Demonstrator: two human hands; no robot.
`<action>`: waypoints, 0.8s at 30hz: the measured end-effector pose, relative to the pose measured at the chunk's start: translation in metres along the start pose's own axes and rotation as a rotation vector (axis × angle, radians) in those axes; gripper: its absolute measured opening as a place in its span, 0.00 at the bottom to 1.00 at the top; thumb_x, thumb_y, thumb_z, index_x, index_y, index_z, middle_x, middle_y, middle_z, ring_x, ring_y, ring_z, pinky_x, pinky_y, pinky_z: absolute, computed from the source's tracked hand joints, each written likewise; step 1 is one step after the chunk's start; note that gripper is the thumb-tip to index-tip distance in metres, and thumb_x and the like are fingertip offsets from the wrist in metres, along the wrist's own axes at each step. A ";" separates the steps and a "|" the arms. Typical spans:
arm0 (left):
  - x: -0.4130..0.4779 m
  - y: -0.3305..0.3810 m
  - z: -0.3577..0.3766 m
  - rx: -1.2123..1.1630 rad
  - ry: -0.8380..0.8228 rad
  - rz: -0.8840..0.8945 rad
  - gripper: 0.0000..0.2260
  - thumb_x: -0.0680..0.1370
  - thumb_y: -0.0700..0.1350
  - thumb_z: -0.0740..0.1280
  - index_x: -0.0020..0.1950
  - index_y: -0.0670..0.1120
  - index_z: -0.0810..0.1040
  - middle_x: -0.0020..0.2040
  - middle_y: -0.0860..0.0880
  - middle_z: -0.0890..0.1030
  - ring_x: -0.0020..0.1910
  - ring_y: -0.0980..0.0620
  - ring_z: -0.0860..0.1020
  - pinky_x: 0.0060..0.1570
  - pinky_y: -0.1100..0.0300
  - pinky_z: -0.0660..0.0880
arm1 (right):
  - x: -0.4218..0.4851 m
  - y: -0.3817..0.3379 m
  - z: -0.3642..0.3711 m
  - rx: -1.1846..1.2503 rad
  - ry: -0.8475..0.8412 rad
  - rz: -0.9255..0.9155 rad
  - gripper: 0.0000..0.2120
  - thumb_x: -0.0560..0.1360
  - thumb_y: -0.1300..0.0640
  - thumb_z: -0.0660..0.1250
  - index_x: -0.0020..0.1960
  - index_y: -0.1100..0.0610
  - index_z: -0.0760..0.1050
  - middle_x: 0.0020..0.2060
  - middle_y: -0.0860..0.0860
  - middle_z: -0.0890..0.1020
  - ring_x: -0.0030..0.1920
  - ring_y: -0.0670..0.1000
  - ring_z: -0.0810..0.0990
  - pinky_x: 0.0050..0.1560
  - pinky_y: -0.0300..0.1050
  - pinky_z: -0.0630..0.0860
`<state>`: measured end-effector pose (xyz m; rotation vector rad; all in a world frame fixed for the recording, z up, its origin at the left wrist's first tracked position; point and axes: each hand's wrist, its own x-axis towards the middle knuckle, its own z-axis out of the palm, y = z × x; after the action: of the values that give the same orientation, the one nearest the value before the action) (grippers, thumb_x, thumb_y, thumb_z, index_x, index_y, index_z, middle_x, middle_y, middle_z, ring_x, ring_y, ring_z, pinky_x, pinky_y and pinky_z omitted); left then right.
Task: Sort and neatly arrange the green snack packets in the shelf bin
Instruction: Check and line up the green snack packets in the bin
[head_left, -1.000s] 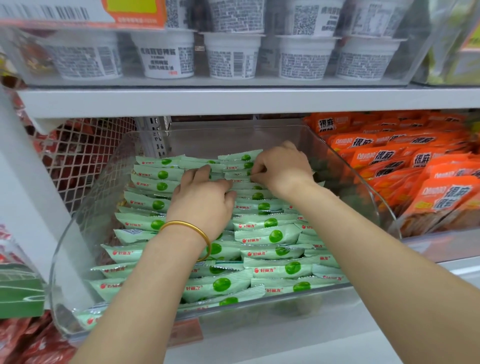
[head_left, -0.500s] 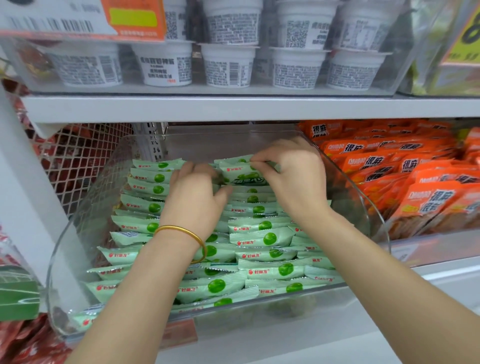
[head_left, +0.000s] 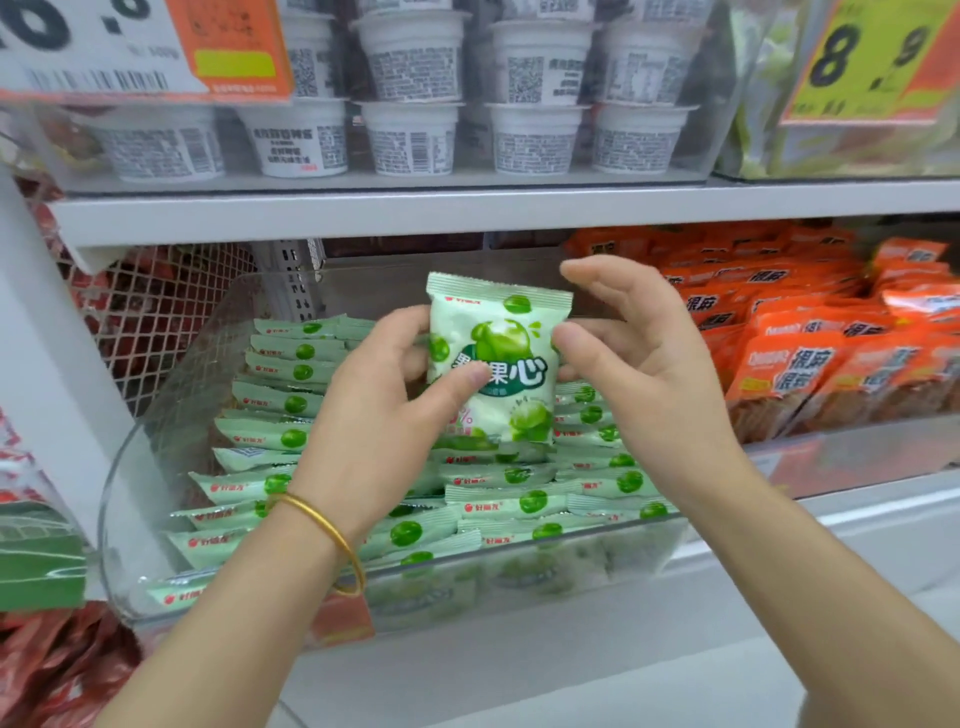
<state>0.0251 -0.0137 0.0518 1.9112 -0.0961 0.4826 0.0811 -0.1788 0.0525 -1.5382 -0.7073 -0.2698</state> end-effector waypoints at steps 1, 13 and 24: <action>-0.002 -0.001 0.000 -0.035 -0.010 -0.021 0.12 0.75 0.41 0.68 0.58 0.48 0.75 0.44 0.53 0.85 0.43 0.58 0.83 0.39 0.64 0.78 | -0.001 0.001 0.000 -0.006 -0.029 0.009 0.14 0.73 0.60 0.65 0.56 0.46 0.74 0.54 0.41 0.78 0.46 0.44 0.79 0.45 0.39 0.77; -0.010 -0.007 0.003 -0.167 -0.175 -0.038 0.29 0.66 0.45 0.72 0.65 0.55 0.68 0.54 0.56 0.82 0.51 0.56 0.81 0.47 0.65 0.77 | -0.001 0.016 0.013 0.293 0.003 0.226 0.10 0.76 0.66 0.64 0.51 0.55 0.79 0.49 0.52 0.82 0.44 0.45 0.82 0.39 0.37 0.77; -0.007 -0.010 0.002 -0.064 -0.081 -0.001 0.28 0.68 0.48 0.70 0.63 0.66 0.63 0.59 0.57 0.75 0.54 0.59 0.79 0.52 0.63 0.76 | 0.001 0.014 0.013 0.335 0.067 0.286 0.09 0.76 0.65 0.65 0.52 0.54 0.78 0.47 0.54 0.83 0.44 0.49 0.83 0.36 0.42 0.79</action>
<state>0.0221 -0.0124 0.0402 1.8675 -0.1612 0.3968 0.0867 -0.1656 0.0404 -1.2826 -0.4453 0.0125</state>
